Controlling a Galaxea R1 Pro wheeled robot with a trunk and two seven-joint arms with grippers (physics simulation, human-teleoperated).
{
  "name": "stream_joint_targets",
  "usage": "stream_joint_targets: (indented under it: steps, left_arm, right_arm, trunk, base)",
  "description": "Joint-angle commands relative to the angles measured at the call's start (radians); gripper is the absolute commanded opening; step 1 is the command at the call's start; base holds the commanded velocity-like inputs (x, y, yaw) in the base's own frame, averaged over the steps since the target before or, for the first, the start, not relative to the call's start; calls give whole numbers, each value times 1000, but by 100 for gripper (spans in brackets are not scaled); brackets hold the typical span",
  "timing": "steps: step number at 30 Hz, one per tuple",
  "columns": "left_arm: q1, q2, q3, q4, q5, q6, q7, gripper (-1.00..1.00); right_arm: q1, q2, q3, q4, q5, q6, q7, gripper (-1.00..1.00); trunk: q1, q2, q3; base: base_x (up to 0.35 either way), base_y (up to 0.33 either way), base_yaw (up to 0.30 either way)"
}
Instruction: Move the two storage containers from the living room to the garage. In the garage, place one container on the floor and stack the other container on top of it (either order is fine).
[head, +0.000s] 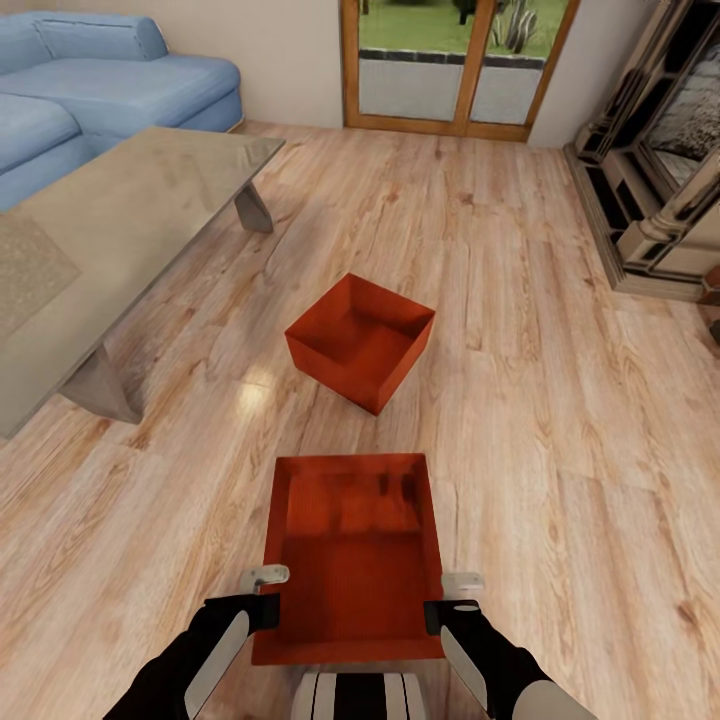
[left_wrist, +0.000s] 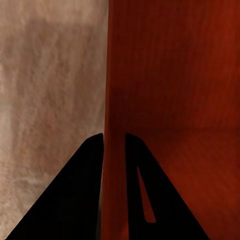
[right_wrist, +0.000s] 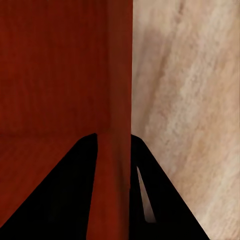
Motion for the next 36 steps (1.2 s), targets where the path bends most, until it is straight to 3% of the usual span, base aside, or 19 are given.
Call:
stream_joint_targets:
  steps: [1,32,36]
  left_arm:
    - [-1,2,-5,-2,15,0,12,-100]
    - [-1,2,-5,-1,15,0,12,-100]
    - [-1,2,-5,-1,15,0,12,-100]
  right_arm:
    - [-1,-2,-2,-1,7,8,-6,-100]
    - [-1,-2,-3,-1,7,8,-6,-100]
    - [-1,-2,-2,-1,7,8,-6,-100]
  trunk:
    - [0,0,1]
    - [0,0,49]
    - [-15,28,67]
  base:
    - [0,0,0]
    - [0,0,0]
    - [0,0,0]
